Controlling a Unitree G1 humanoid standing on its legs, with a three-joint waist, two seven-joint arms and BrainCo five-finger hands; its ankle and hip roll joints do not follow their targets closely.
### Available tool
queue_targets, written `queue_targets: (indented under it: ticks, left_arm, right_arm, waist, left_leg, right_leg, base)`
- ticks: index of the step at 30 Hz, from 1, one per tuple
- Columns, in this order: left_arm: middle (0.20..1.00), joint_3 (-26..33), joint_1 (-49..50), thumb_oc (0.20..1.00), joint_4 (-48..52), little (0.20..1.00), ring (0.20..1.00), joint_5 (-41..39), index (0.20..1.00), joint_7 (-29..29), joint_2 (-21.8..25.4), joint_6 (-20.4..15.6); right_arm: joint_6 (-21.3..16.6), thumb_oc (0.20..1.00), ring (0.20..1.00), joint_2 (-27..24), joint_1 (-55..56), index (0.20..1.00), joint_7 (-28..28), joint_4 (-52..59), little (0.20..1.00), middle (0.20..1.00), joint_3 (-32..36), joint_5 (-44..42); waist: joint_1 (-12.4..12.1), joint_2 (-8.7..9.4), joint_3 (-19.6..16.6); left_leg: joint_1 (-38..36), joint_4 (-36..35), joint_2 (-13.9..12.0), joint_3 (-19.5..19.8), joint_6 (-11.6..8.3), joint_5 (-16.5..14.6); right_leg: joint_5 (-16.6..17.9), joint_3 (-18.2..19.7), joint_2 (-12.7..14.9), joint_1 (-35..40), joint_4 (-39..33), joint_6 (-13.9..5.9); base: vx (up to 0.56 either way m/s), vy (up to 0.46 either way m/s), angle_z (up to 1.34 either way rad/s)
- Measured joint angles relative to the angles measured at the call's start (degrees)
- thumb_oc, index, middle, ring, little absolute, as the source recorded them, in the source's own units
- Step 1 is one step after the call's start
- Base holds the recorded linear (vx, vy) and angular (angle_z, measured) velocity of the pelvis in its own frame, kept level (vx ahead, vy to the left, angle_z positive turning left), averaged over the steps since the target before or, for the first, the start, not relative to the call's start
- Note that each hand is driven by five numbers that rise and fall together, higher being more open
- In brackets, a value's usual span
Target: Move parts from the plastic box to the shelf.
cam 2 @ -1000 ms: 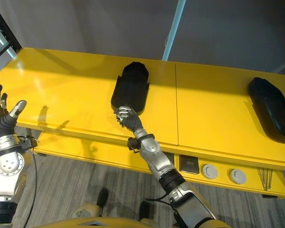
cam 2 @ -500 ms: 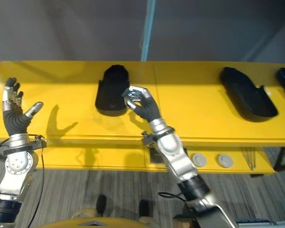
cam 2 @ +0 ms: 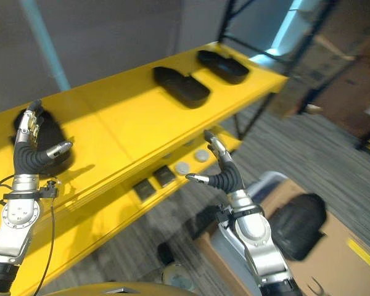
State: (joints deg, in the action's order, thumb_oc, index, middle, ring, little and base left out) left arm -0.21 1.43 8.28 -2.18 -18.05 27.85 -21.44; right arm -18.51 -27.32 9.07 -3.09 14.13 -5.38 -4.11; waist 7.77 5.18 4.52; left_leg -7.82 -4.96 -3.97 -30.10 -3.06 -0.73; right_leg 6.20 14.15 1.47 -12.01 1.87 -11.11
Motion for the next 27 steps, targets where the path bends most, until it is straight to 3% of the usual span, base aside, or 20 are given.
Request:
queue_targets:
  ticks: [3, 5, 7, 9, 10, 11, 12, 13, 14, 15, 16, 17, 18, 20, 21, 22, 23, 24, 26, 27]
  left_arm:
    - [1.000, -0.2, 0.0, 1.000, 0.0, 1.000, 1.000, 0.0, 1.000, 1.1, 0.0, 0.1]
    - [1.000, 0.1, 0.1, 1.000, 0.0, 1.000, 1.000, -1.0, 1.000, 1.5, -1.6, 0.1]
    - [1.000, 0.2, 0.1, 1.000, 0.0, 1.000, 1.000, -2.6, 1.000, 1.5, -4.4, 0.1]
    - [1.000, 0.2, 0.0, 1.000, 0.0, 1.000, 1.000, -2.9, 1.000, 1.9, -4.7, 0.1]
    - [1.000, 0.2, -0.2, 1.000, 0.0, 1.000, 1.000, -3.4, 1.000, 1.9, -4.6, 0.1]
    - [1.000, 0.1, -0.2, 1.000, 0.1, 1.000, 1.000, -4.2, 1.000, 1.8, -4.6, 0.1]
    - [1.000, 0.0, 0.2, 1.000, 0.3, 1.000, 1.000, -4.5, 1.000, 1.9, -4.6, 0.1]
    - [1.000, -0.1, 0.3, 1.000, 0.3, 1.000, 1.000, -4.5, 1.000, 2.1, -4.8, 0.1]
    - [1.000, -0.1, 0.2, 1.000, 0.3, 1.000, 1.000, -4.8, 1.000, 2.2, -4.8, 0.0]
    - [1.000, 0.0, -0.1, 1.000, 0.3, 1.000, 1.000, -5.1, 1.000, 2.2, -4.7, -0.1]
    - [1.000, -0.1, -2.1, 1.000, 0.0, 1.000, 1.000, -5.0, 1.000, 2.2, -2.6, -0.5]
    - [1.000, -0.1, -2.1, 1.000, 0.0, 1.000, 1.000, -5.0, 1.000, 2.2, -2.6, -0.5]
    - [1.000, 0.5, -3.2, 1.000, 0.2, 1.000, 1.000, -5.0, 1.000, 2.3, 0.4, -1.2]
    - [1.000, 0.6, -3.6, 1.000, 0.0, 1.000, 1.000, -5.0, 1.000, 2.3, 1.3, -1.3]
    - [1.000, -0.2, -3.6, 1.000, 0.0, 1.000, 1.000, -5.2, 1.000, 2.4, 0.9, -1.3]
    - [1.000, -0.2, -4.1, 1.000, 0.0, 1.000, 1.000, -5.9, 1.000, 2.3, 0.5, -2.0]
    - [1.000, -0.2, -4.1, 1.000, 0.0, 1.000, 1.000, -5.9, 1.000, 2.3, 0.5, -2.0]
    - [1.000, 0.0, -6.5, 1.000, -1.7, 1.000, 1.000, -6.6, 1.000, 2.6, 2.1, -1.8]
    - [1.000, 0.0, -6.5, 1.000, -1.7, 1.000, 1.000, -6.6, 1.000, 2.6, 2.1, -1.8]
    - [1.000, -1.8, -7.6, 1.000, -5.5, 1.000, 1.000, -6.7, 1.000, 3.5, -2.6, -1.0]
  right_arm:
    - [0.0, 1.000, 1.000, 0.1, 1.6, 1.000, -0.1, 0.4, 1.000, 1.000, 1.0, 0.0]
    - [0.0, 1.000, 1.000, -0.4, 3.5, 1.000, -0.4, 0.3, 1.000, 1.000, 2.3, 0.1]
    - [0.1, 1.000, 1.000, -1.8, 3.6, 1.000, -0.8, 0.0, 1.000, 1.000, 2.3, 0.8]
    - [0.1, 1.000, 1.000, -3.2, 1.7, 1.000, -0.9, -0.2, 1.000, 1.000, 1.9, 1.9]
    - [0.1, 1.000, 1.000, -4.0, -1.2, 1.000, -1.0, -1.3, 1.000, 1.000, 0.9, 2.3]
    - [0.2, 1.000, 1.000, -5.2, -5.3, 1.000, -1.1, -2.6, 1.000, 1.000, -0.5, 2.2]
    - [0.2, 1.000, 1.000, -6.8, -9.5, 1.000, -1.1, -3.4, 1.000, 1.000, -1.4, 2.2]
    - [0.2, 1.000, 1.000, -7.8, -12.4, 1.000, -1.1, -3.8, 1.000, 1.000, -1.2, 2.2]
    - [0.2, 1.000, 1.000, -8.3, -14.2, 1.000, -1.2, -4.0, 1.000, 1.000, -1.1, 2.2]
    - [0.2, 1.000, 1.000, -8.2, -14.5, 1.000, -1.3, -3.8, 1.000, 1.000, -1.1, 2.2]
    - [0.0, 1.000, 1.000, -7.5, -13.4, 1.000, -1.2, -3.8, 1.000, 1.000, -1.2, 2.2]
    - [0.0, 1.000, 1.000, -7.5, -13.4, 1.000, -1.2, -3.8, 1.000, 1.000, -1.2, 2.2]
    - [0.0, 1.000, 1.000, -6.0, -10.9, 1.000, -1.0, -3.2, 1.000, 1.000, -0.9, 2.1]
    - [0.0, 1.000, 1.000, -4.7, -9.4, 1.000, -1.0, -3.0, 1.000, 1.000, -0.5, 2.1]
    - [0.0, 1.000, 1.000, -3.4, -7.5, 1.000, -1.0, -2.6, 1.000, 1.000, -0.5, 1.7]
    - [0.0, 1.000, 1.000, 1.6, -5.9, 1.000, -1.0, -1.6, 1.000, 1.000, -2.1, 0.3]
    - [0.0, 1.000, 1.000, 1.6, -5.9, 1.000, -1.0, -1.6, 1.000, 1.000, -2.1, 0.3]
    - [0.0, 1.000, 1.000, 5.4, -5.6, 1.000, -0.6, -1.6, 1.000, 1.000, -6.8, -0.2]
    - [0.0, 1.000, 1.000, 5.4, -5.6, 1.000, -0.6, -1.6, 1.000, 1.000, -6.8, -0.2]
    - [0.8, 1.000, 1.000, 2.4, -1.3, 1.000, 0.5, -1.0, 1.000, 1.000, -5.8, -0.3]
  waist:
    - [1.9, 0.06, 0.0]
    - [2.0, -1.59, -0.1]
    - [1.6, -3.33, -0.4]
    - [0.0, -3.54, -0.1]
    - [-1.6, -2.57, 0.5]
    - [-4.4, -1.27, 1.2]
    - [-7.5, -1.00, 1.4]
    - [-8.9, -1.60, 1.6]
    - [-8.6, -2.86, 1.3]
    - [-8.4, -3.22, 1.0]
    - [-7.4, -2.63, 0.6]
    - [-7.4, -2.63, 0.6]
    - [-7.0, -0.77, 0.2]
    - [-6.6, -0.49, 0.7]
    - [-5.5, 0.71, 0.6]
    - [-6.9, 2.78, 1.1]
    - [-6.9, 2.78, 1.1]
    - [-6.4, 4.54, 2.6]
    - [-6.4, 4.54, 2.6]
    - [-2.4, 2.56, 4.7]
  left_leg:
    - [-1.7, 0.0, -1.0, -1.4, -1.40, -0.3]
    - [-2.4, 0.4, -2.1, -1.6, -2.63, -0.2]
    - [-2.6, 0.7, -2.6, -1.7, -3.21, -0.3]
    - [-2.1, 5.2, -3.8, 1.4, -2.74, -2.2]
    - [-1.1, 10.1, -4.2, 5.9, -1.32, -3.6]
    - [2.1, 17.3, -1.8, 18.0, 0.35, -7.8]
    - [4.3, 22.1, 2.9, 29.9, -0.83, -10.6]
    - [5.9, 25.6, 6.6, 39.7, -1.60, -12.9]
    - [6.7, 26.9, 8.2, 45.4, -1.07, -14.7]
    - [7.1, 26.3, 8.6, 46.3, -0.36, -15.4]
    - [8.6, 25.0, 8.4, 44.1, 3.43, -16.5]
    - [8.6, 25.0, 8.4, 44.1, 3.43, -16.5]
    - [10.8, 23.3, 9.2, 43.0, 6.02, -14.8]
    - [11.4, 22.4, 8.9, 42.1, 5.72, -13.5]
    - [10.7, 22.5, 9.7, 40.4, 4.86, -12.3]
    - [12.6, 23.1, 11.1, 39.0, 4.83, -13.2]
    - [12.6, 23.1, 11.1, 39.0, 4.83, -13.2]
    - [14.2, 24.0, 10.2, 35.8, 6.50, -12.3]
    - [14.2, 24.0, 10.2, 35.8, 6.50, -12.3]
    - [14.0, 24.6, 7.0, 35.1, 6.80, -10.9]
  right_leg:
    - [2.8, -2.3, -0.8, 1.4, -1.7, 1.74]
    - [3.8, -2.3, -2.2, 3.0, -4.1, 3.23]
    - [3.6, -1.9, -2.9, 3.3, -4.2, 4.54]
    - [3.9, -0.5, -4.4, 3.9, -4.0, 5.85]
    - [3.5, 2.0, -5.1, 3.7, -2.8, 7.19]
    - [3.4, 6.3, -5.3, 3.3, -1.2, 8.41]
    - [3.3, 9.6, -5.8, 2.1, -0.1, 8.26]
    - [3.3, 10.5, -6.5, 1.7, 0.2, 8.20]
    - [3.4, 10.9, -7.5, 2.0, 0.1, 7.89]
    - [3.4, 11.1, -8.2, 1.8, 0.4, 7.82]
    - [2.8, 12.3, -8.9, 0.6, 1.4, 6.28]
    - [2.8, 12.3, -8.9, 0.6, 1.4, 6.28]
    - [-0.7, 13.9, -8.2, -1.8, 1.3, 1.66]
    - [-2.1, 14.0, -8.5, -3.6, 4.3, 1.15]
    - [-1.8, 13.2, -8.6, -3.2, 6.8, 1.09]
    - [9.3, 15.2, -10.2, -4.6, 3.5, -1.83]
    - [9.3, 15.2, -10.2, -4.6, 3.5, -1.83]
    - [6.7, 12.4, -8.6, -4.7, 1.4, -3.62]
    - [6.7, 12.4, -8.6, -4.7, 1.4, -3.62]
    - [-2.8, 7.6, -7.3, -5.0, 8.0, -1.19]
  base:
    - [0.07, -0.130, -0.37]
    - [0.09, -0.171, -0.12]
    - [0.02, -0.094, -0.09]
    - [-0.02, -0.088, -0.48]
    - [-0.05, -0.065, -1.16]
    - [-0.05, -0.032, -1.76]
    - [-0.06, 0.014, -1.88]
    - [-0.08, 0.072, -1.54]
    - [-0.08, 0.092, -0.87]
    - [-0.15, 0.107, -0.46]
    - [-0.13, 0.066, -0.26]
    - [-0.10, 0.036, -0.39]
    - [-0.15, 0.003, -0.46]
    - [-0.17, -0.002, -0.37]
    - [-0.11, -0.021, -0.89]
    - [-0.11, -0.021, -0.89]
    - [-0.16, -0.064, -1.80]
    - [-0.11, -0.054, -0.97]
    - [-0.11, -0.055, -0.60]
    - [-0.29, -0.166, -0.47]
